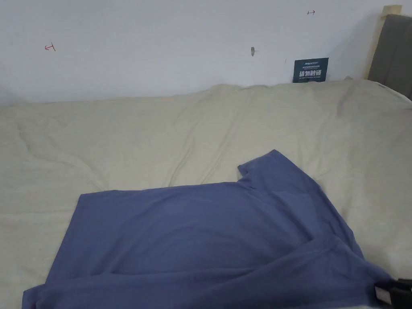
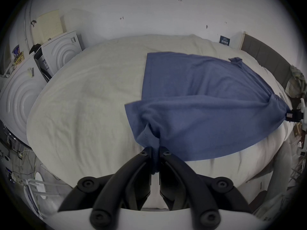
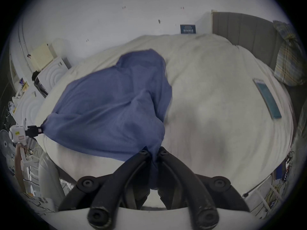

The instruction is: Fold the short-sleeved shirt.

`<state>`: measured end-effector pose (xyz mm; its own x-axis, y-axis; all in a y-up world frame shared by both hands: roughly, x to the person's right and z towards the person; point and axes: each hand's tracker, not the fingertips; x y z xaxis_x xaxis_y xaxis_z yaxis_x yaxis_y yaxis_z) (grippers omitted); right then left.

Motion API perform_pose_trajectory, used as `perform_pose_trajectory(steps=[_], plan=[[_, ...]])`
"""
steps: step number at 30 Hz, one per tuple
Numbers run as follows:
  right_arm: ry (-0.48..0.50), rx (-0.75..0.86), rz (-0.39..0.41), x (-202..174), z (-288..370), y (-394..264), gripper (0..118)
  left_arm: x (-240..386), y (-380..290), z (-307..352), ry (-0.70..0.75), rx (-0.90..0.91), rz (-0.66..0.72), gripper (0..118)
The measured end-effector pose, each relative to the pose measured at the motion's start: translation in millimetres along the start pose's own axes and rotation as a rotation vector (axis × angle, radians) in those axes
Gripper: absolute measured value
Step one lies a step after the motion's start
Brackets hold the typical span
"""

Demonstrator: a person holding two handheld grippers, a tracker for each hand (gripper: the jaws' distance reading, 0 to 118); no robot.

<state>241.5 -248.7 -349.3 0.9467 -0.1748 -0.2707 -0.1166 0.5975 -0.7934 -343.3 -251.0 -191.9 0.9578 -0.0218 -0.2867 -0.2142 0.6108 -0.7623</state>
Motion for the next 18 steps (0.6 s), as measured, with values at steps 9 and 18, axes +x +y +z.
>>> perform_pose_trajectory(steps=[9,18], plan=[[-0.028,0.053,-0.063,10.5,-3.7,2.8,100,-17.5,4.1,-1.8,0.025,0.039,-0.022,106],[0.088,0.270,-0.084,-11.4,33.1,70.1,0,1.6,71.6,29.1,-0.026,0.243,0.095,3]])
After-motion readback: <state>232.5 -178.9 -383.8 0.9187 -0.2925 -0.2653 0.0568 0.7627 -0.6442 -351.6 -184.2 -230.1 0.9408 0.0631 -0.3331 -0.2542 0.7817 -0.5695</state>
